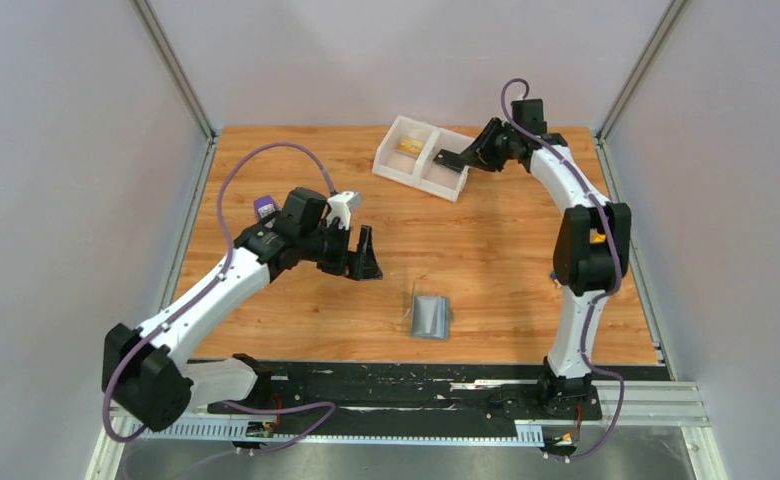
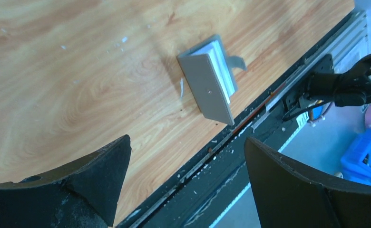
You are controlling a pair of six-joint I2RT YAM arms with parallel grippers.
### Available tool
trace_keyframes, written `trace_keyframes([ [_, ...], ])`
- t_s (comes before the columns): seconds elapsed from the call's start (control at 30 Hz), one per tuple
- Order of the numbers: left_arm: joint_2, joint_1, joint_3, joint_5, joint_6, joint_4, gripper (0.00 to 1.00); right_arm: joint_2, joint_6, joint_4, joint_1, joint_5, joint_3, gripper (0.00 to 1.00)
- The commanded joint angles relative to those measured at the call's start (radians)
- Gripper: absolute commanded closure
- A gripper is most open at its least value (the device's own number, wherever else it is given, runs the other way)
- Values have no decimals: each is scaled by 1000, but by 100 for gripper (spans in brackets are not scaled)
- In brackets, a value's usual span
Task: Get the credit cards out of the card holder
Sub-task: Remove the credit card from the card holder.
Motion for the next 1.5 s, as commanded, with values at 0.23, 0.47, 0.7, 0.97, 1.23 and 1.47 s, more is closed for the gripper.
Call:
trace_keyframes([
  [0.23,228,-144,-7,6,-117,107,5,-694,-120,-7,101,43,-658,63],
  [0.47,400,-216,27,-16,-156,183,9,-1065,-49,-13,180,85,-974,62],
  [0.7,493,-246,47,-37,-159,200,14,-1337,5,-26,214,49,-1151,57],
  [0.97,477,-249,80,-59,-147,164,15,-1388,-17,-53,217,35,-1227,57],
  [1.23,410,-262,121,-83,-169,144,12,-1398,1,-47,224,37,-1244,57],
  [1.47,462,-275,130,-64,-165,168,13,-1424,83,2,271,21,-1290,57],
])
